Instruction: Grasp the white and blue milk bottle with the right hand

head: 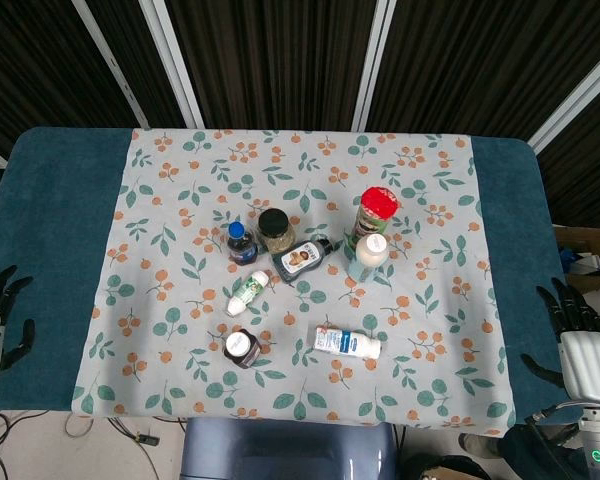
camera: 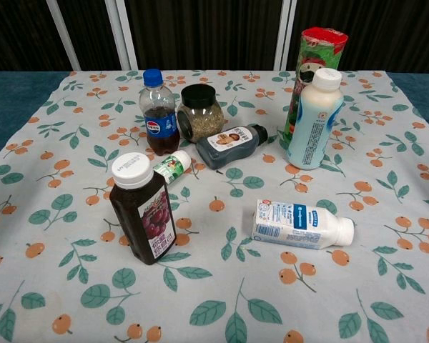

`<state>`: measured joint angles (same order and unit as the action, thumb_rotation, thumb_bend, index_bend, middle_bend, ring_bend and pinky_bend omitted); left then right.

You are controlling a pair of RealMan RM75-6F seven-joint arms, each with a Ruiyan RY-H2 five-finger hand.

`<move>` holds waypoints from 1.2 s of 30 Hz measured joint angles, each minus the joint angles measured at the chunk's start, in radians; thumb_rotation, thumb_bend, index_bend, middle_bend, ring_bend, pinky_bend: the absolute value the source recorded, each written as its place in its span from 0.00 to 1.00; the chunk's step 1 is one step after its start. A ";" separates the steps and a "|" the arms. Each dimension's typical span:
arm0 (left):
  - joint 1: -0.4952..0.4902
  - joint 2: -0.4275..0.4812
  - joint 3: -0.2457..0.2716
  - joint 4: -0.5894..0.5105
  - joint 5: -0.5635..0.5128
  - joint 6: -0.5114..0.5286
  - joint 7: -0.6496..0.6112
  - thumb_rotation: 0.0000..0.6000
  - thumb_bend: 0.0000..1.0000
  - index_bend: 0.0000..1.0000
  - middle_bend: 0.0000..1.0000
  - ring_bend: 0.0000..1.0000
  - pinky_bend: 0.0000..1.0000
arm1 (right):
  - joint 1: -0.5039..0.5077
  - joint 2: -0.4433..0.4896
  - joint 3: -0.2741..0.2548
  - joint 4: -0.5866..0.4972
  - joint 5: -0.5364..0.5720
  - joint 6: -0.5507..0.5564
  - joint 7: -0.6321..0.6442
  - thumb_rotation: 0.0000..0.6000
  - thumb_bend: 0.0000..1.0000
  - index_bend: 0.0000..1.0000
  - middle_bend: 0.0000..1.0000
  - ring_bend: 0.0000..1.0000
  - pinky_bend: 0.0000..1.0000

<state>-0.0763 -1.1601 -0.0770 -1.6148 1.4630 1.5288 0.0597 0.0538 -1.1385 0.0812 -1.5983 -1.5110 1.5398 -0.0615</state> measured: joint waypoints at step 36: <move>0.002 -0.003 -0.001 -0.004 -0.002 0.004 -0.005 1.00 0.50 0.16 0.06 0.08 0.04 | 0.053 0.036 -0.069 -0.047 -0.024 -0.186 0.113 1.00 0.19 0.09 0.00 0.00 0.20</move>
<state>-0.0746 -1.1634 -0.0785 -1.6185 1.4607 1.5323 0.0550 0.1069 -1.1028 0.0123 -1.6451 -1.5352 1.3541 0.0515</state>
